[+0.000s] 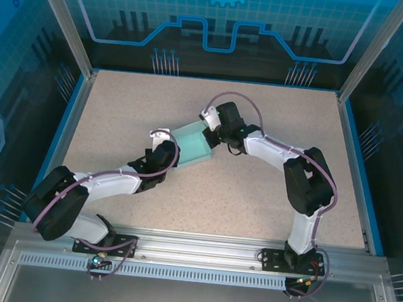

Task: Fold the paper box

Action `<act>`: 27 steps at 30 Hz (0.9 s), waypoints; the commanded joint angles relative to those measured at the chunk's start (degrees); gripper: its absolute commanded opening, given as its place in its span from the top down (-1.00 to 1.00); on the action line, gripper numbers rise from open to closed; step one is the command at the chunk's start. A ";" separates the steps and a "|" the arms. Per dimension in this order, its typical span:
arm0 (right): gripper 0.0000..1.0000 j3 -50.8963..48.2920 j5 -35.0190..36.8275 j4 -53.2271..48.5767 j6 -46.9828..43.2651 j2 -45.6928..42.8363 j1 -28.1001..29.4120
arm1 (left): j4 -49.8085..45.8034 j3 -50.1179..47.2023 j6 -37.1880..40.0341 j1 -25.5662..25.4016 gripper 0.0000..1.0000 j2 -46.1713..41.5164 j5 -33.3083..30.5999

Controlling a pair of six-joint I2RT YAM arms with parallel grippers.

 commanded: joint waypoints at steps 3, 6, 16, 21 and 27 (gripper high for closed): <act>0.92 2.17 4.28 -5.52 9.98 -0.59 1.88 | -1.65 2.03 -0.09 -0.07 1.00 1.44 0.46; 0.95 3.14 5.25 -7.72 14.84 -0.43 2.30 | -1.99 2.76 -0.44 -0.09 1.00 1.96 0.63; 0.96 5.94 8.44 -12.54 25.81 0.25 4.82 | -3.62 5.24 -1.87 -0.08 1.00 2.32 1.49; 0.98 5.22 10.26 -11.93 30.88 0.71 5.63 | -3.78 5.91 -3.03 -0.33 1.00 2.93 1.86; 0.99 2.67 14.01 -9.23 36.12 0.03 7.41 | -3.49 5.28 -5.16 -0.89 1.00 4.33 1.27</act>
